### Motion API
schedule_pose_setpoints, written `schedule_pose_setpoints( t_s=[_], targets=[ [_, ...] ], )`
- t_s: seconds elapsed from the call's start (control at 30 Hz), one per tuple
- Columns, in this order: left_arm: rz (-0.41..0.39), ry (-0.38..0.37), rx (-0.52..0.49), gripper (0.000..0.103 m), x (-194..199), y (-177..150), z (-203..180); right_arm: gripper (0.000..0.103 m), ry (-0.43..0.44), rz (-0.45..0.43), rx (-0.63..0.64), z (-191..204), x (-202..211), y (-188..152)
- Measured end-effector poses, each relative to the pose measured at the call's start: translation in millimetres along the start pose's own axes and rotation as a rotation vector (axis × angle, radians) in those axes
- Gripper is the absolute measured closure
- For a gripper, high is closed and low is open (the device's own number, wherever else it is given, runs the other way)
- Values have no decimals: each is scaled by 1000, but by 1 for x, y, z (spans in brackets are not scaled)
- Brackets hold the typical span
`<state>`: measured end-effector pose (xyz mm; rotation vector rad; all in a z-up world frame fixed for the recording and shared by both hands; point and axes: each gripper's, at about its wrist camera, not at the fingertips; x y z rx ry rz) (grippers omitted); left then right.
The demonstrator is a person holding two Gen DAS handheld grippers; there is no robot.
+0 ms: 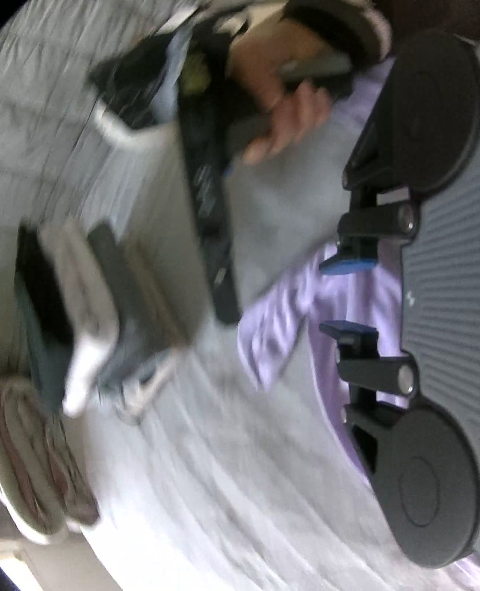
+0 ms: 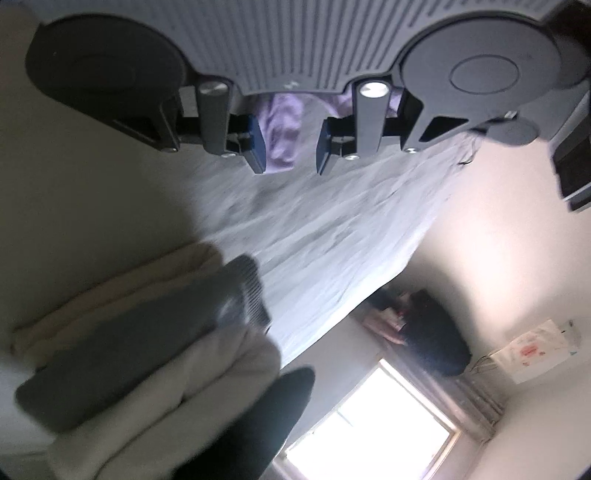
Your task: Fold clothes
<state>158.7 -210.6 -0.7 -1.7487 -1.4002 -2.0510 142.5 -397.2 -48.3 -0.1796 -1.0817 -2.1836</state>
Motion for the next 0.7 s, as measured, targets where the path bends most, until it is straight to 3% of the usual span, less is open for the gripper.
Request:
schedule_pose_setpoints(
  t_s=[0.17,0.33,0.37,0.4,0.5,0.7],
  targets=[
    [-41,63,10,76,-10,2,17,74,-8,51,5,3,-17,-2],
    [-33,61,-18,73,-23,5,21,76,-58,69,61,8,-28,-5],
    [-29,58,-21,72,-25,5,21,81,-64,70,74,10,-30,-6],
    [-25,54,-23,71,-28,6,22,95,-69,72,87,12,-32,-7],
    [-18,53,-12,71,-34,8,24,100,-102,86,128,18,-30,-6],
    [-17,56,32,71,-42,13,28,100,-239,42,179,15,35,2]
  ],
)
Point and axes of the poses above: each gripper's, at about its wrist camera, not at the fingertips, and x roughly against the way its jaws point, z to its left, y to its top, and after that the axes turned 3 degrees about x, right-handed
